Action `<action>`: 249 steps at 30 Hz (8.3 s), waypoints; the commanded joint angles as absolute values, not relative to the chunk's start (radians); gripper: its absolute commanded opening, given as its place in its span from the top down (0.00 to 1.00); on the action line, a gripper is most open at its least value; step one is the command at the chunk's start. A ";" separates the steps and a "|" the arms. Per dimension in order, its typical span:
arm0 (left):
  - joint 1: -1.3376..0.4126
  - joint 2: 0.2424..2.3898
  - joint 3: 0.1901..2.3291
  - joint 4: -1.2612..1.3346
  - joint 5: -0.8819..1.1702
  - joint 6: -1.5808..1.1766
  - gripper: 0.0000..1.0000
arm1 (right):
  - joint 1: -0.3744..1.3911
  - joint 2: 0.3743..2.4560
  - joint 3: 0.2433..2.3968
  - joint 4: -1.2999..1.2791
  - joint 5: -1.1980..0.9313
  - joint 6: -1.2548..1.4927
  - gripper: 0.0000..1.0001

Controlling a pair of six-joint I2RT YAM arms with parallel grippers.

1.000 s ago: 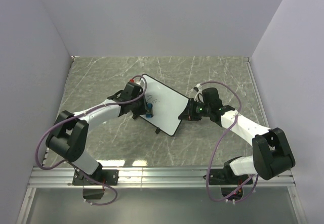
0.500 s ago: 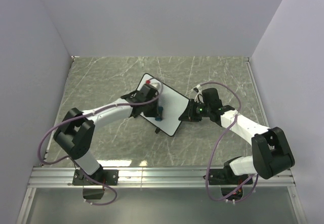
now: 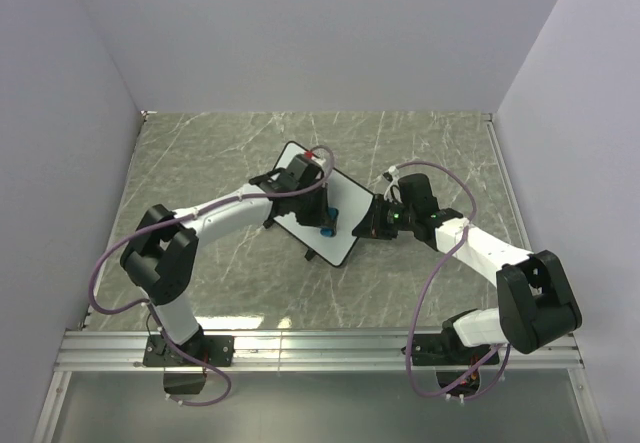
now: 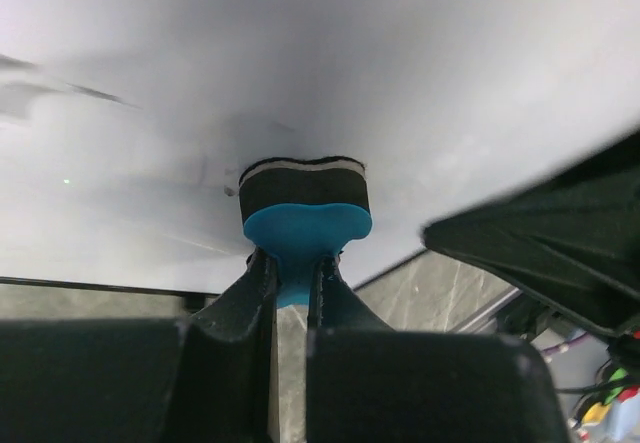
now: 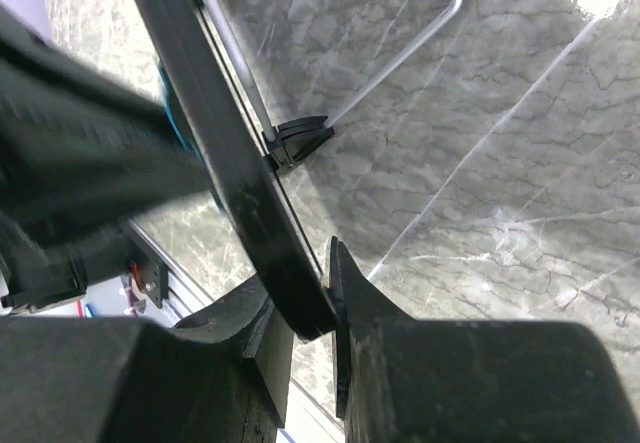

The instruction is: Erase the whiteboard

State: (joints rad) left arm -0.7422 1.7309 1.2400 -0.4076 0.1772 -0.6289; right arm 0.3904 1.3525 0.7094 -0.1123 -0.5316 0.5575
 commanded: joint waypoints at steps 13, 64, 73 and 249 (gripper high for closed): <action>-0.442 1.704 1.078 -0.307 0.084 -0.589 1.00 | 0.431 1.327 0.689 -0.087 -0.612 0.580 1.00; -0.531 1.778 1.326 -0.347 0.262 -0.578 1.00 | 0.469 1.450 0.779 -0.080 -0.607 0.577 1.00; -0.531 1.862 1.463 -0.397 0.270 -0.552 1.00 | 0.474 1.451 0.795 -0.103 -0.597 0.565 1.00; -0.413 1.095 1.278 -0.673 -0.009 -0.519 0.01 | 0.512 0.649 0.997 -0.678 -0.135 0.618 0.16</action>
